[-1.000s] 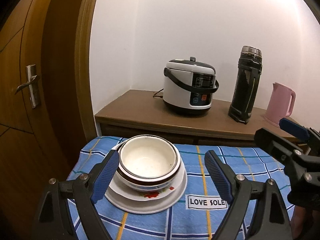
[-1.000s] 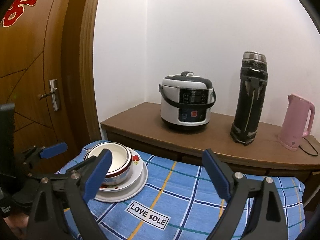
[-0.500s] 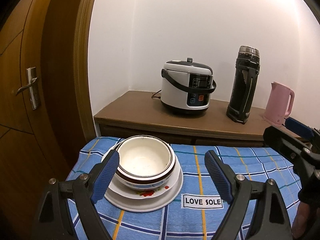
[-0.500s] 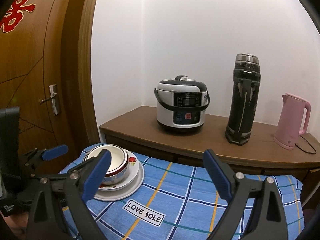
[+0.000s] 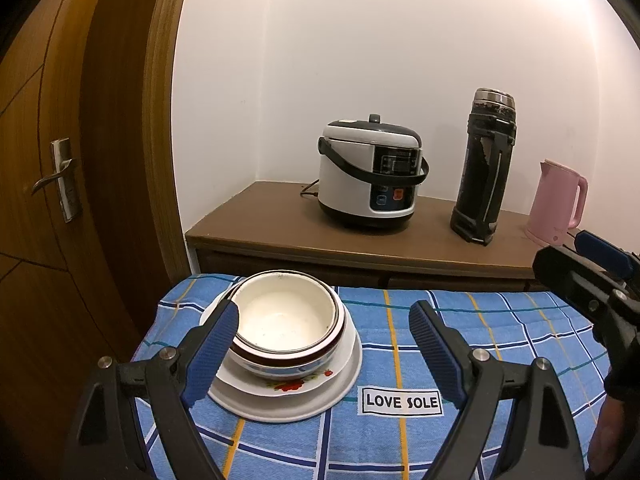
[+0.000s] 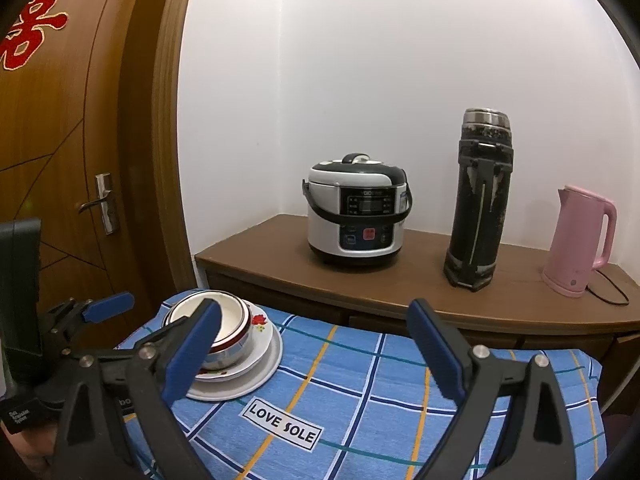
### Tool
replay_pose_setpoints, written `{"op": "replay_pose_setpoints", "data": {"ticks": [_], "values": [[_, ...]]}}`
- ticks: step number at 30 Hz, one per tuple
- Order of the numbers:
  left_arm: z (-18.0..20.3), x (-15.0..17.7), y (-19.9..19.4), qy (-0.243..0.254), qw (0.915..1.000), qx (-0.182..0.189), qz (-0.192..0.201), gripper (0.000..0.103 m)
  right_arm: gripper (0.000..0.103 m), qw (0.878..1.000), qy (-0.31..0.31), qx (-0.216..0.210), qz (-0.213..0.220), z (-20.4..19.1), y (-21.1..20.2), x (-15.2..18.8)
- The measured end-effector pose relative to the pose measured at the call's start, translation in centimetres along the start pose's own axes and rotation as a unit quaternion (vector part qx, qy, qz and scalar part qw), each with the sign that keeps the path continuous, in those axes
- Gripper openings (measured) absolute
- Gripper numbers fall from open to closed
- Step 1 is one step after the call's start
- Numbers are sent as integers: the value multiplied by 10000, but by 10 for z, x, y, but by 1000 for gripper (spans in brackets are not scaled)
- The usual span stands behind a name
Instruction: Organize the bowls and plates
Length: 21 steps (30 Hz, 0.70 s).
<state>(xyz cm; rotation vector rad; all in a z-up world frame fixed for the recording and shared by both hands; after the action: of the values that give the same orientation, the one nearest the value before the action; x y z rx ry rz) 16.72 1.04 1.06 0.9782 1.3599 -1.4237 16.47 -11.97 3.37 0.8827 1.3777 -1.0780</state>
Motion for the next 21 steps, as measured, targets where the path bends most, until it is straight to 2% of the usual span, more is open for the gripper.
{"op": "replay_pose_setpoints", "data": {"ticks": [11, 21], "values": [[3, 2, 5, 46, 9998, 72, -191, 89, 96, 10000, 5, 39, 18, 4, -2, -1], [9, -1, 0, 85, 9998, 127, -145, 89, 96, 10000, 24, 73, 14, 9, -3, -1]]}}
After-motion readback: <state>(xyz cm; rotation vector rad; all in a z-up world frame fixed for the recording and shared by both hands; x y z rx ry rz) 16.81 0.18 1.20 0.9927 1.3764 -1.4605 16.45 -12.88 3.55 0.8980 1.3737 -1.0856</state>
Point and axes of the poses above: each gripper's, at about its wrist camera, not at the fingertips, and y roughly the way its jaws point, z to its right, x to its underside, the point moved 5 cm from there along y, roughly the way its jaws point, and after that the axes turned 10 degrees about z, right-handed, at the moved point
